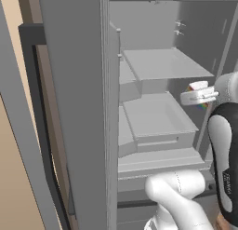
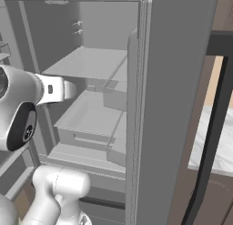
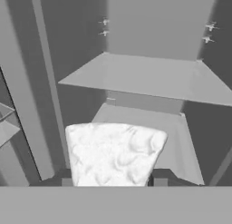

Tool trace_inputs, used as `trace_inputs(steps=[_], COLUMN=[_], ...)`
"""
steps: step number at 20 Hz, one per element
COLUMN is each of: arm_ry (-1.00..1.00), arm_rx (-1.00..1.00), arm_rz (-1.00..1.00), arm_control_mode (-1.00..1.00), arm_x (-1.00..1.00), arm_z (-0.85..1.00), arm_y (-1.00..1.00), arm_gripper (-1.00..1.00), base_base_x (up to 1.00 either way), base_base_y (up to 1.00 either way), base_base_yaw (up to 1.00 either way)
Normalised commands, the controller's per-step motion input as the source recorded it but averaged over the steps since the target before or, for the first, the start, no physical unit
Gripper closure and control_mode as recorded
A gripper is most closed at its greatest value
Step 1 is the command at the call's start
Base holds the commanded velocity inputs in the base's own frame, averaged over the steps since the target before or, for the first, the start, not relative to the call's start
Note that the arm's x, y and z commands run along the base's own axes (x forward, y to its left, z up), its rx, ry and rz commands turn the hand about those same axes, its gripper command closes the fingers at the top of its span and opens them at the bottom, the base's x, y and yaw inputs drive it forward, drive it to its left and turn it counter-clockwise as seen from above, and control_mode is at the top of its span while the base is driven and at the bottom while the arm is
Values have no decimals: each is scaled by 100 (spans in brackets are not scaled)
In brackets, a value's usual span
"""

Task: Take the cakes from the fridge and place them on the empty tray on the dining counter.

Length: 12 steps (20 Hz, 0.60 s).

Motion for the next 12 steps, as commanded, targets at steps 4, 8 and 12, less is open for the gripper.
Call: trace_inputs(steps=[4, 8, 12], arm_ry=[-7, -7, -1], arm_rx=[0, 0, 0], arm_rz=[-10, -2, 0], arm_control_mode=[-100, -100, 100], arm_x=[-96, -92, -48], arm_z=[37, 56, 29], arm_y=[0, 0, 0], arm_gripper=[100, 100, 100], base_base_x=[0, 0, -50], base_base_y=[0, 0, 0], base_base_yaw=[0, 0, 0])
